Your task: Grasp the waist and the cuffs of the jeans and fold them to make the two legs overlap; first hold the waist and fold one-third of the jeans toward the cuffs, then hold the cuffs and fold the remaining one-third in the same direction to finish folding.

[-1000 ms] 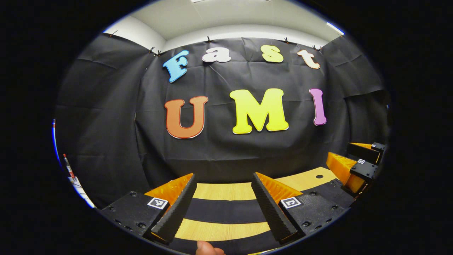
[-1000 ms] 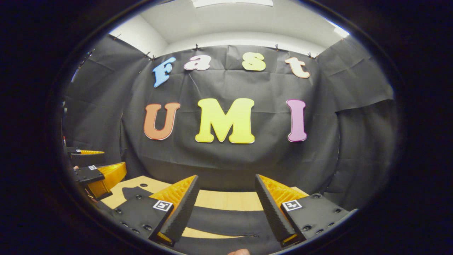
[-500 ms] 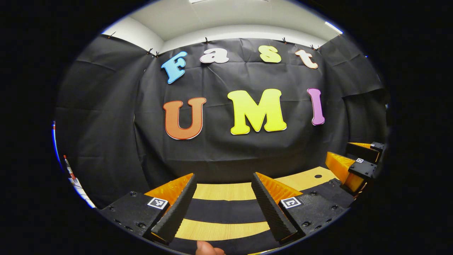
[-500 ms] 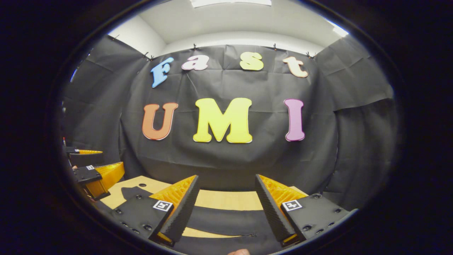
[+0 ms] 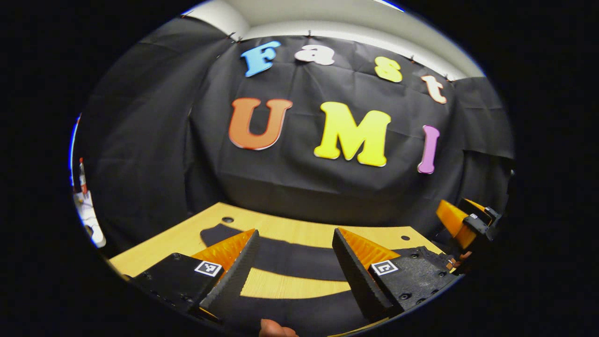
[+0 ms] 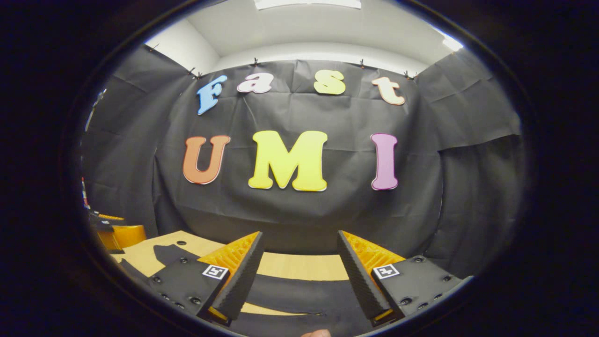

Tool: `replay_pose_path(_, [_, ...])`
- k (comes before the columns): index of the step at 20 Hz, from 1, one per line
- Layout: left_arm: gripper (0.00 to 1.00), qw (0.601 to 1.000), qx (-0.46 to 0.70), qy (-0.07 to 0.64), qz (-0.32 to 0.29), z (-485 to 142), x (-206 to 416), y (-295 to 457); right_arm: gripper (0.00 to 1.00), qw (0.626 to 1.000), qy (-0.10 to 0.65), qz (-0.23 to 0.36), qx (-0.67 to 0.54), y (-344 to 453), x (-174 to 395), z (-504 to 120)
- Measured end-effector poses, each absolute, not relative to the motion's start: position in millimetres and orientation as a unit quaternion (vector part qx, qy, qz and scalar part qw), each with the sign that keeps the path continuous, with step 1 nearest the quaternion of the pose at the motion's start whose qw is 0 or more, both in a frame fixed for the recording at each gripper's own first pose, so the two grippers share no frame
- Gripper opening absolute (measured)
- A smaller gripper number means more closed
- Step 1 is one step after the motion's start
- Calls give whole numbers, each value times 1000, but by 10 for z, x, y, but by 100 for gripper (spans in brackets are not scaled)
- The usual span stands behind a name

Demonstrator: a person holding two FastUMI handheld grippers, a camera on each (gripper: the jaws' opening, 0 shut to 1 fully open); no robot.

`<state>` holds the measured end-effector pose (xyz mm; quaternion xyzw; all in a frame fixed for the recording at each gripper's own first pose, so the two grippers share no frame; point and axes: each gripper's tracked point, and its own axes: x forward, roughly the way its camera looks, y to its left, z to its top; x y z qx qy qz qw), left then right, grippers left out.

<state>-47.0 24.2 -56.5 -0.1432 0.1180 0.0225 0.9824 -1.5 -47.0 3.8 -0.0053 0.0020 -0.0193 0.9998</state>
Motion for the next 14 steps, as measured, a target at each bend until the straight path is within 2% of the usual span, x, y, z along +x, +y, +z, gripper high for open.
replay_pose_path(3, [98, 964, -187, 172, 74, -951, -804, 665, 94, 999, 7, -35, -12, -686, 11, 26])
replay_pose_path(5, [98, 937, -260, 216, 90, -1263, -1025, 867, 94, 999, 10, -46, -19, -835, 40, 20])
replay_pose_path(10, [99, 811, -465, 302, 185, -2108, -1621, 1401, 96, 996, 19, -77, -37, -1273, 134, 29])
replay_pose_path(11, [99, 786, -492, 311, 208, -2252, -1763, 1505, 98, 996, 23, -82, -38, -1349, 144, 16])
replay_pose_path(12, [99, 763, -514, 320, 228, -2374, -1887, 1571, 94, 995, 31, -84, -39, -1435, 147, -3])
replay_pose_path(14, [99, 723, -544, 335, 261, -2596, -2090, 1685, 96, 993, 57, -95, -47, -1639, 149, -105])
